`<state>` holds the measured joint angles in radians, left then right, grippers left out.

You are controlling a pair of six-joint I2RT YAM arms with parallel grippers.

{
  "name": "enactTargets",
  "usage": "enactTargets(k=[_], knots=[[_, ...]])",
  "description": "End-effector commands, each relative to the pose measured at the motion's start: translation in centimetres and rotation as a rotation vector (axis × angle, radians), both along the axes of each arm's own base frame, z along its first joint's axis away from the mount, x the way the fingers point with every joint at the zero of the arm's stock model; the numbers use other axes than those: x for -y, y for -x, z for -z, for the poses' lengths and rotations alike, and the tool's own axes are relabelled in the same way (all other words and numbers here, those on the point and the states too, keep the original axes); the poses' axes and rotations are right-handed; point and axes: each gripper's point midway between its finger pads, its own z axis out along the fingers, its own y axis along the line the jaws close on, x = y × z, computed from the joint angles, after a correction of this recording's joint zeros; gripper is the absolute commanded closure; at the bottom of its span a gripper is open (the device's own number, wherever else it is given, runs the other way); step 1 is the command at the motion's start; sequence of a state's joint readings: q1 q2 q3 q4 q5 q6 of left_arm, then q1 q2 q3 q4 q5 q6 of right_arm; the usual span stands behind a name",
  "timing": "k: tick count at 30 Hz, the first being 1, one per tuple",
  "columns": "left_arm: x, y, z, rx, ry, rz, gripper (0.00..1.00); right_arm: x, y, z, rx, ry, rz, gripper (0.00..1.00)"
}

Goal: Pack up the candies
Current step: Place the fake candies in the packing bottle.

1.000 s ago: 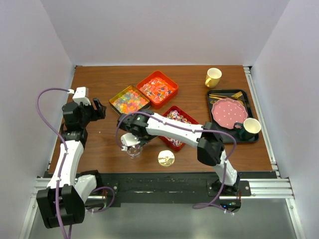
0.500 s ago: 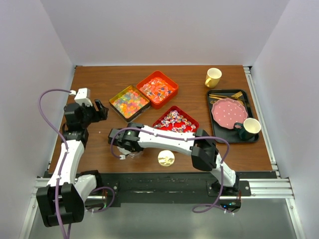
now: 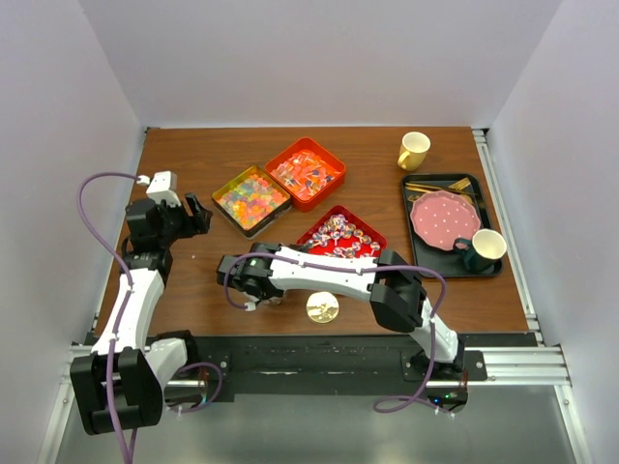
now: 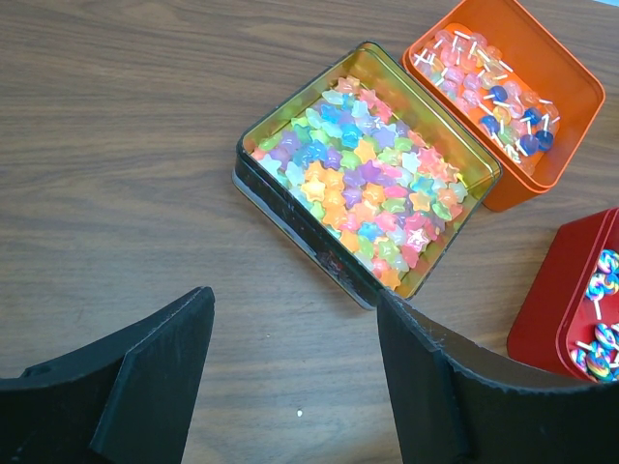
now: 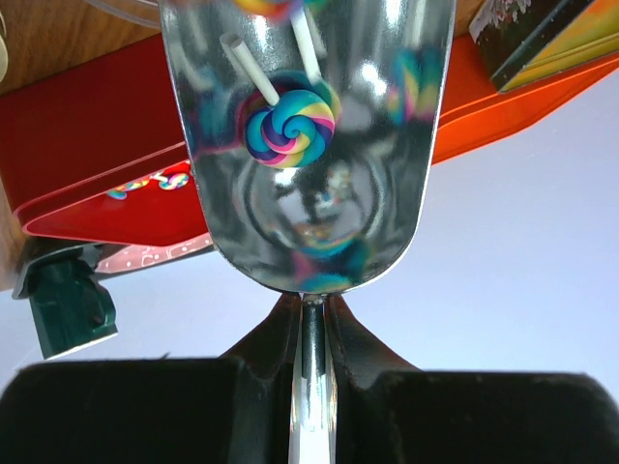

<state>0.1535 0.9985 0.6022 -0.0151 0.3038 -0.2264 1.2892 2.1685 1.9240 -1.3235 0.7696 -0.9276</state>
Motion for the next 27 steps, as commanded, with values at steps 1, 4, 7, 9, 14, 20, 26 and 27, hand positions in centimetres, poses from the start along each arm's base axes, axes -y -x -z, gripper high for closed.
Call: enactTargets(k=[1, 4, 7, 9, 14, 20, 26, 27], knots=[[0.2, -0.8, -2.9, 0.094, 0.002, 0.008, 0.27, 1.7, 0.2, -3.9, 0.051, 0.067, -0.018, 1.00], [0.3, -0.6, -2.9, 0.094, 0.002, 0.012, 0.27, 2.0, 0.2, -4.6, 0.071, 0.087, -0.027, 1.00], [0.4, -0.7, -3.1, 0.099, 0.005, 0.017, 0.27, 2.5, 0.2, -4.9, 0.088, 0.138, -0.041, 1.00], [0.4, -0.9, -3.2, 0.097, 0.006, 0.016, 0.27, 3.0, 0.5, -5.1, 0.082, 0.174, -0.053, 1.00], [0.3, -1.6, -3.0, 0.079, 0.013, 0.018, 0.27, 3.3, 0.2, -6.2, 0.137, 0.231, -0.066, 1.00], [0.9, -2.7, -2.7, 0.043, 0.005, 0.048, 0.28, 3.7, 0.9, -6.4, 0.179, 0.276, -0.074, 1.00], [1.3, -2.8, -2.9, 0.046, 0.006, 0.058, 0.28, 5.6, 1.3, -5.2, 0.160, 0.299, -0.039, 1.00], [1.3, -2.8, -2.8, 0.041, 0.002, 0.060, 0.28, 5.9, 1.3, -5.2, 0.157, 0.303, -0.033, 1.00]])
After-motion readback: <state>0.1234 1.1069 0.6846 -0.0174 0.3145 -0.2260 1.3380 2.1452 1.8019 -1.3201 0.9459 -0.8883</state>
